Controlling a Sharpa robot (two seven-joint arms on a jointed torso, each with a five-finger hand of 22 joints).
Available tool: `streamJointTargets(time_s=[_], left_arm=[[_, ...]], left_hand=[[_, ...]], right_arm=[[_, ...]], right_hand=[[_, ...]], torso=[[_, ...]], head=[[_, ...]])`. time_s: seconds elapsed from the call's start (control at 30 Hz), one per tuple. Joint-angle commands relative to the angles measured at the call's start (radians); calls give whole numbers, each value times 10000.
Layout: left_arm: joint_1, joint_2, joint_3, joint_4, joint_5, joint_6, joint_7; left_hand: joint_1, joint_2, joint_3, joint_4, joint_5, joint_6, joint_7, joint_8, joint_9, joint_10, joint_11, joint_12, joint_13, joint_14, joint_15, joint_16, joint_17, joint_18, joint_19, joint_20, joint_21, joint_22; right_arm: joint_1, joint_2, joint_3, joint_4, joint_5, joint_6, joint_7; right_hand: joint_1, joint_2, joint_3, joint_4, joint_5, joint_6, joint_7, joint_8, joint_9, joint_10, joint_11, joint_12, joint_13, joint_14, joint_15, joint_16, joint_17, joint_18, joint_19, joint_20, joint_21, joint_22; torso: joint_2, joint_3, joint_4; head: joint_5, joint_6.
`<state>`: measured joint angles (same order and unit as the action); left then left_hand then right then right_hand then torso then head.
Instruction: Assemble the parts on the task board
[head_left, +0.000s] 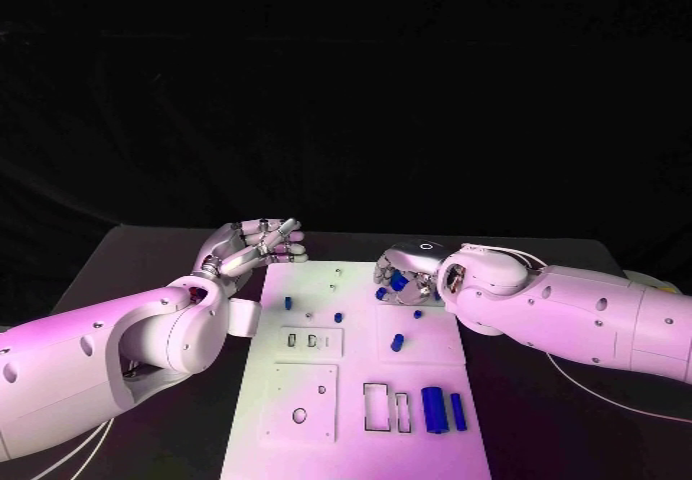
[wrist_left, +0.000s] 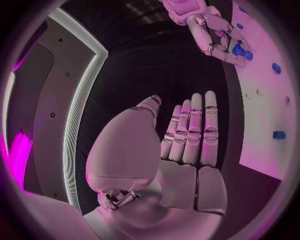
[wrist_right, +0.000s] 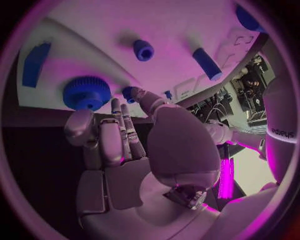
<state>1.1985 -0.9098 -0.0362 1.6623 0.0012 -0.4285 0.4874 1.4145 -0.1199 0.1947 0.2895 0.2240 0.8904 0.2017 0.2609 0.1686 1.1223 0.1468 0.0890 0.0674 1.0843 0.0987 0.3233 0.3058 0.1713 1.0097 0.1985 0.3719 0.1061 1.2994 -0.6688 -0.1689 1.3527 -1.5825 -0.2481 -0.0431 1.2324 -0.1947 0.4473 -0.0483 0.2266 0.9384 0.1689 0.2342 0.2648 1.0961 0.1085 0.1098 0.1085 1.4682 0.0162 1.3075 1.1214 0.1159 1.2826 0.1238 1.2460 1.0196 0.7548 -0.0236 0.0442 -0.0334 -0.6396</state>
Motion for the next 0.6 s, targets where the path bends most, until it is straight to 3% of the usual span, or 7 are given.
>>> streamJointTargets(time_s=[0.03,0.47,0.6], left_arm=[[24,1,14,37,2,203,26],[71,-41,20,0,3,273,-192],[83,-31,20,-39,3,278,-284]], left_hand=[[-83,-40,-41,-5,-29,-32,25,-46,-14,-34,11,-56,-11,-92,-10,-42,9,111,45,-3,42,-15],[-83,-42,-41,-8,-26,-63,55,-70,-21,-77,35,-107,-13,-122,7,-73,32,108,36,6,33,-24],[-67,-37,-33,-14,-22,-79,71,-81,-25,-98,47,-129,-14,-133,14,-85,43,107,31,10,28,-29]], right_arm=[[-18,36,-2,-2,-319,198,-152],[-55,68,-3,35,-293,-175,-41],[-57,61,-3,52,-281,-393,-67]], right_hand=[[145,66,169,-28,-55,95,-31,35,36,-13,-44,98,13,316,51,137,106,-136,91,-3,159,218],[184,354,898,63,-483,291,-115,131,212,346,-132,362,-21,313,-8,446,309,-245,349,-46,683,1014],[417,677,1438,-25,-1127,567,-206,351,406,618,-231,509,-20,307,-94,540,335,-289,461,-100,888,1341]], torso=[[66,-50,79],[172,-138,174],[183,-162,216]], head=[[-54,20],[-161,17],[-176,-3]])
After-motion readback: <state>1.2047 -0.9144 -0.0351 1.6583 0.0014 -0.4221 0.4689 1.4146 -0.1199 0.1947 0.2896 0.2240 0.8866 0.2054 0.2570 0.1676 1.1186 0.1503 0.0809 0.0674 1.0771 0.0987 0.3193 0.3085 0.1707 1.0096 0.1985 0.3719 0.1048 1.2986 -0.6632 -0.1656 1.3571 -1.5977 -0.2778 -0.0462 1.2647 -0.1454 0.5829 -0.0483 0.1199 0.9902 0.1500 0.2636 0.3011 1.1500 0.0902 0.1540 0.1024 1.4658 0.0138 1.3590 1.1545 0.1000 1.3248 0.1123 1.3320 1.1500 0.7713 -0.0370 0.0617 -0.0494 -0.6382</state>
